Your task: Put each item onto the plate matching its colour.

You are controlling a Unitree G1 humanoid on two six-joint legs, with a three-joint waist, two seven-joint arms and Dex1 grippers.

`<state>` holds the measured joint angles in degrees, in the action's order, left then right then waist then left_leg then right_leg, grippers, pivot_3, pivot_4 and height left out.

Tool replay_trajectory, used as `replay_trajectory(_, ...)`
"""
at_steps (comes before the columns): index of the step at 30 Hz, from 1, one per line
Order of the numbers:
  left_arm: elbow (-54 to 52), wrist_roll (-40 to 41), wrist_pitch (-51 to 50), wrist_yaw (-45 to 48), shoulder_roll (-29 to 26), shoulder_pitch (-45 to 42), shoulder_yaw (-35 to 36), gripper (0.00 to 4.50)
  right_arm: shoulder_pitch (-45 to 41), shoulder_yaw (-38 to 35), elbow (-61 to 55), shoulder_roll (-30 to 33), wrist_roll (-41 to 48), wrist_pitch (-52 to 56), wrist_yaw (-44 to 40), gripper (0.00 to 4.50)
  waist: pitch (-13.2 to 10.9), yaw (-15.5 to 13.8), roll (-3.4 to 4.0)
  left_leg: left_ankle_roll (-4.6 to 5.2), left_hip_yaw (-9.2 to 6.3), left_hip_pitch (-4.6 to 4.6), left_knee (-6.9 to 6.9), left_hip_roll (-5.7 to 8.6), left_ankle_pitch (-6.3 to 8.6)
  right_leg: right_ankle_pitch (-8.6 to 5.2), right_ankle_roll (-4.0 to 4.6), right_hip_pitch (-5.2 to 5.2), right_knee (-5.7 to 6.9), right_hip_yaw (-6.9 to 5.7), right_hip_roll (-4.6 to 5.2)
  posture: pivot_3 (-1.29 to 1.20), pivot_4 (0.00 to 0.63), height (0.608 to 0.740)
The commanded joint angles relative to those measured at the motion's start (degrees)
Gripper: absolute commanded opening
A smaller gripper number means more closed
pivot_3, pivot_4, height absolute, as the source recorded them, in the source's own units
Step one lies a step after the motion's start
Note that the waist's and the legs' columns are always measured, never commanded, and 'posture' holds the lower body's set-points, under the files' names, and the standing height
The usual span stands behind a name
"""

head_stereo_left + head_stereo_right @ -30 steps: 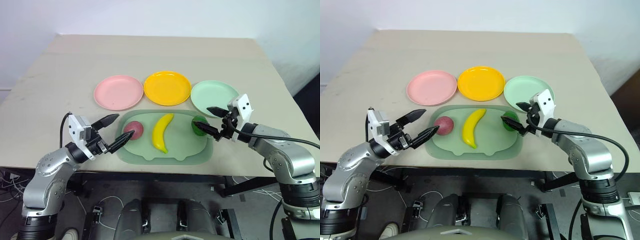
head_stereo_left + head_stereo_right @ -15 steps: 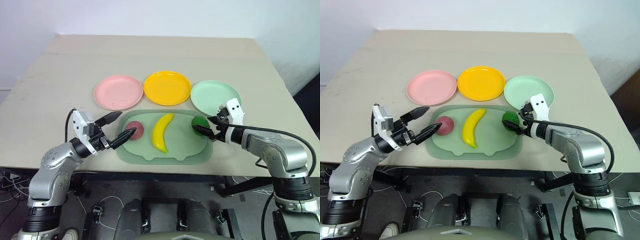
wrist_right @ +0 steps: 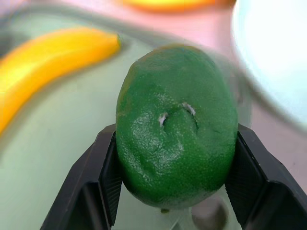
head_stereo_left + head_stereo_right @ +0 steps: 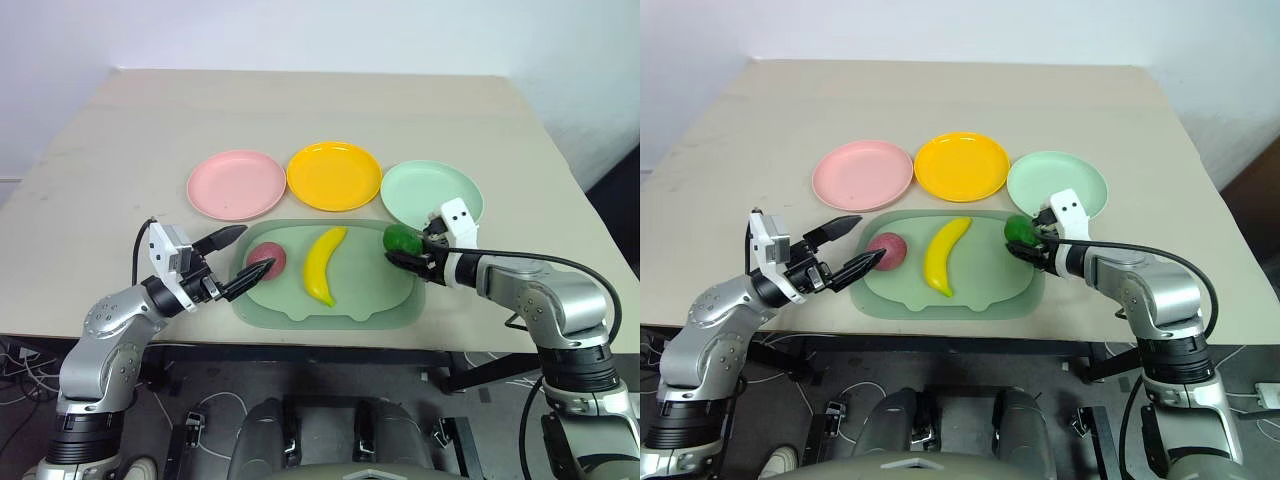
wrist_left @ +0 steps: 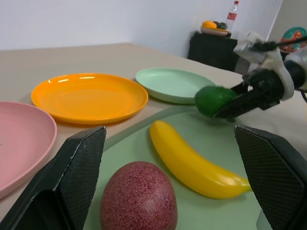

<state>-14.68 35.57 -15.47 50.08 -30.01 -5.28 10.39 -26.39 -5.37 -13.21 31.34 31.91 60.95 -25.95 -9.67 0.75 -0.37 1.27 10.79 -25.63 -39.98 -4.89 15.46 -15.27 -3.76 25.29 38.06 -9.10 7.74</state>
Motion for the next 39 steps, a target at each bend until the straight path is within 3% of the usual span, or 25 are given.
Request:
replay_trajectory(1, -0.66, 0.48, 0.52, -0.05, -0.06, -0.95, 0.79, 4.5, -5.91, -4.25, -1.63, -2.28, 1.1, -1.72, 2.63, 2.53, 0.0, 0.09, 0.0, -0.01, 0.01, 0.0, 0.0, 0.0, 0.0, 0.0, 0.0, 0.01, 0.02, 0.01, 0.0, 0.0, 0.15, 0.695)
replay_trajectory(4, -0.68, 0.38, 0.51, -0.1, -0.19, -1.04, 0.88, 4.5, -9.13, -4.17, 2.89, -3.13, -2.21, -6.81, 3.97, 2.53, 0.0, 0.12, 0.0, -0.03, 0.03, 0.0, 0.0, 0.0, -0.02, 0.0, 0.0, 0.04, 0.03, 0.04, -0.02, 0.0, 0.15, 0.695)
replay_trajectory(11, -0.7, -0.29, 0.86, -0.68, -0.05, -1.35, 0.69, 4.5, -18.68, -0.54, 30.76, -5.25, -16.23, -20.47, 13.13, 2.53, 0.0, 0.12, 0.01, -0.1, 0.18, 0.01, -0.03, 0.07, -0.07, 0.04, -0.07, 0.04, 0.04, 0.11, -0.02, 0.0, 0.15, 0.695)
replay_trajectory(18, -1.7, -0.69, 0.52, -1.27, -1.14, 0.21, 1.25, 4.5, -21.91, -0.14, 38.45, -7.26, -19.3, -22.53, 13.64, 2.53, -0.06, 0.66, 0.1, -0.2, 0.36, 0.04, 0.02, 0.06, -0.13, 0.04, -0.08, 0.18, 0.17, 0.31, -0.11, 0.0, 0.15, 0.695)
replay_trajectory(24, -2.18, -0.29, 0.39, -1.74, -1.33, 0.6, 1.34, 4.5, -20.75, -1.14, 36.04, -7.08, -19.32, -20.64, 12.18, 4.48, -0.07, 0.4, 0.11, -0.2, 0.37, 0.05, 0.01, 0.04, -0.13, 0.04, -0.08, 0.18, 0.18, 0.35, -0.09, 0.0, 0.15, 0.695)
replay_trajectory(31, -0.9, -0.56, 0.29, -1.54, -1.73, -0.35, 1.13, 4.5, -14.83, -5.68, 25.87, -4.3, -18.98, -19.57, 13.5, 4.48, -0.07, 0.19, 0.11, -0.2, 0.36, 0.04, 0.01, 0.03, -0.13, 0.04, -0.09, 0.18, 0.18, 0.36, -0.08, 0.0, 0.15, 0.695)
replay_trajectory(36, 0.1, -0.61, 0.58, -1.11, -1.74, -1.09, 1.12, 4.5, -10.53, -11.17, 9.25, -5.68, -8.21, -7.52, 9.98, 4.48, -0.09, 0.57, 0.15, -0.2, 0.36, 0.06, 0.02, 0.0, -0.13, 0.04, -0.09, 0.19, 0.18, 0.39, -0.09, 0.0, 0.15, 0.695)
replay_trajectory(39, 1.15, -0.38, 0.61, -1.03, -1.18, -2.39, 0.78, 4.5, -7.62, -10.56, 0.25, -6.91, -0.48, 1.52, 6.83, 4.48, -0.09, 0.53, 0.15, -0.2, 0.36, 0.11, 0.04, -0.04, -0.13, 0.05, -0.08, 0.19, 0.18, 0.42, -0.12, 0.0, 0.15, 0.695)
